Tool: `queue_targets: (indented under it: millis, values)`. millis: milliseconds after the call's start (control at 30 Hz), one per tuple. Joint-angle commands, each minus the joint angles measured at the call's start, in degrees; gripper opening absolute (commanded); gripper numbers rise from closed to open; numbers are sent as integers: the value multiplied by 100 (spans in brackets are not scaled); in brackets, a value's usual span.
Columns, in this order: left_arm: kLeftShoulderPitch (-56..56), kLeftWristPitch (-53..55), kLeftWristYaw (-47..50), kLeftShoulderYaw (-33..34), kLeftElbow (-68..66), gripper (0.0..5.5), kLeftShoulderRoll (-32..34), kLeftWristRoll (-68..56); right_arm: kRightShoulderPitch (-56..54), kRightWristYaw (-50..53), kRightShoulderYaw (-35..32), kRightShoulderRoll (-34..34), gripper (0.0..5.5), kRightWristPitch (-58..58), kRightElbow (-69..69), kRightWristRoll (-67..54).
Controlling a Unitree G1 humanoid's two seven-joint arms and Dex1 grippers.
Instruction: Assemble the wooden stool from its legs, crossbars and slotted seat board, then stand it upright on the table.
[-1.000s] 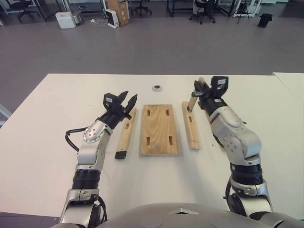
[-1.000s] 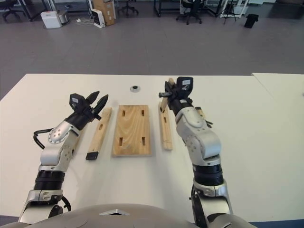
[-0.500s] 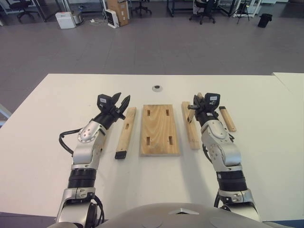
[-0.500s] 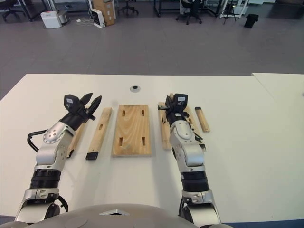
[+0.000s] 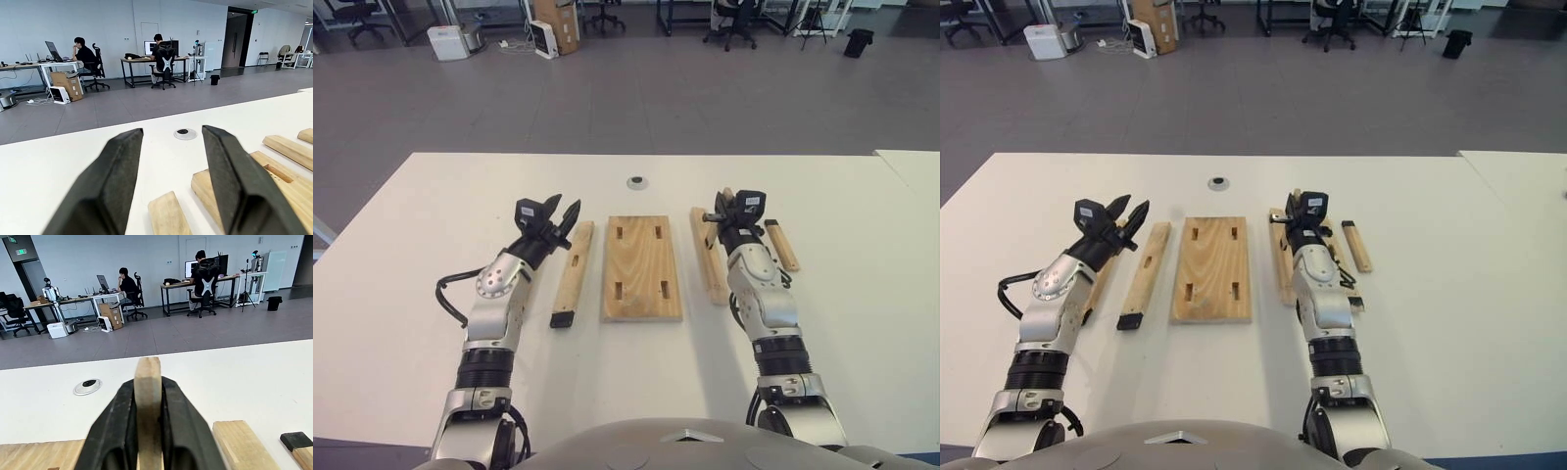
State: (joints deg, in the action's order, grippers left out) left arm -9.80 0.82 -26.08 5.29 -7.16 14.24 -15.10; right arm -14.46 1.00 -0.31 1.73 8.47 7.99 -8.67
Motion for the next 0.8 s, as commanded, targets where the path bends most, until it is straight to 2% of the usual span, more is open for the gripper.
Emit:
queue_targets:
  millis: [33, 300, 533, 800]
  values:
    - [256, -49, -49, -33, 149, 219, 45, 62, 902, -421, 181, 115, 42, -187, -7, 105]
    - [820, 35, 2, 45, 727, 219, 50, -6, 1874, -818, 225, 271, 42, -100, -714, 18]
    - [1131, -103, 100, 196, 1043, 219, -32, -98, 2270, -1177, 284, 407, 42, -440, -668, 88]
    - [1095, -115, 4, 214, 1108, 219, -22, -174, 2259, -970, 329, 470, 42, 778, -521, 47]
